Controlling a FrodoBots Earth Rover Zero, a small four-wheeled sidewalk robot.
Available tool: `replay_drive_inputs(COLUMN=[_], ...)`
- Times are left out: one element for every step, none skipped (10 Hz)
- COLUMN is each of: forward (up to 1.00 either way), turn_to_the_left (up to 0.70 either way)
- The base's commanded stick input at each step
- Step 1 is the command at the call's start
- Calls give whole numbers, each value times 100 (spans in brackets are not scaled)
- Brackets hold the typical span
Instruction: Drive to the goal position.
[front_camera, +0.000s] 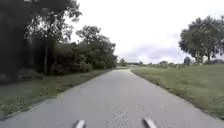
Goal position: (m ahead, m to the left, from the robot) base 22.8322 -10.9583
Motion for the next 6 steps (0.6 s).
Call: replay_drive_inputs(forward=[70, 70, 70, 70, 70, 70], turn_to_the_left=[0, 0, 0, 0, 0, 0])
